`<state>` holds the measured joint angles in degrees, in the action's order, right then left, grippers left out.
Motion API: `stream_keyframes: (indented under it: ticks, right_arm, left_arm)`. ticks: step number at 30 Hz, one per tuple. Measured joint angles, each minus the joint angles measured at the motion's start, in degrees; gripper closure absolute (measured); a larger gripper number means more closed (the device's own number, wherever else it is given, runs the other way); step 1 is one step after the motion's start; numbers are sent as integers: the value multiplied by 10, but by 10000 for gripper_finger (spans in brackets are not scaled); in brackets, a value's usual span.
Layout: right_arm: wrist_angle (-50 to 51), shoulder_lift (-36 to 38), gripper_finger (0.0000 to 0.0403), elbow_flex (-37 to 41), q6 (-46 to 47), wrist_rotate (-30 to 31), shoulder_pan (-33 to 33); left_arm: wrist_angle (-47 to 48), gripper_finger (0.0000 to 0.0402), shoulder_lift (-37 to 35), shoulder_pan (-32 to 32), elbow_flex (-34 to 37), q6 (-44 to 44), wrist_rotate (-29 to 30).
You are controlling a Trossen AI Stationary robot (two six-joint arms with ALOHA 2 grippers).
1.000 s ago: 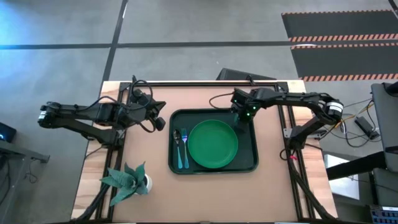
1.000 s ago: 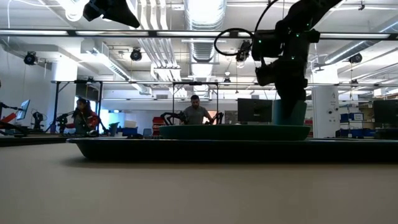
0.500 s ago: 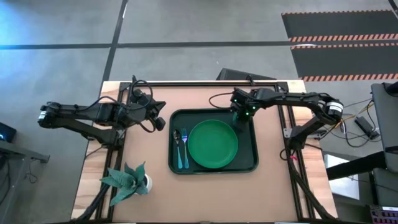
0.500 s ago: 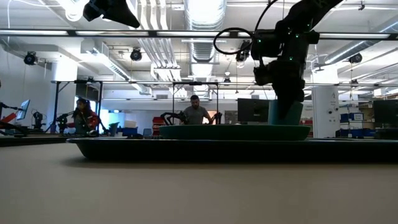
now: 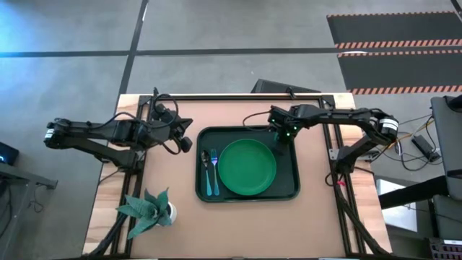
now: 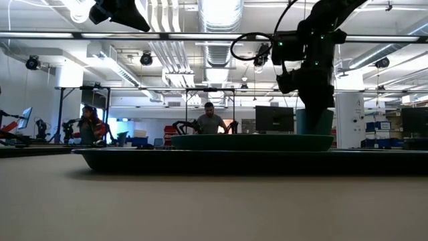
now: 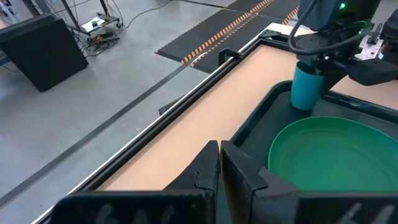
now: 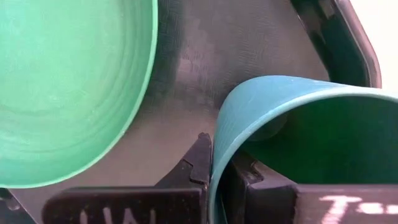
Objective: Pick and place plate/cup/fork/spoon on tray
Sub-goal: Adjust the green cup on the dark green tray
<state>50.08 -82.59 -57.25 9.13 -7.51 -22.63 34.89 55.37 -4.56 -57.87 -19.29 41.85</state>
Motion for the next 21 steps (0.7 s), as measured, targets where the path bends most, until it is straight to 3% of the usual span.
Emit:
stream_keyframes:
  ticks: [11,21]
  right_arm:
    - [-7,0,392,0,3,-32,3]
    - [-8,-3,337,-4,1,-50,13]
  left_arm:
    - [0,402,0,0,0,0,-2]
    - [0,402,0,0,0,0,-2]
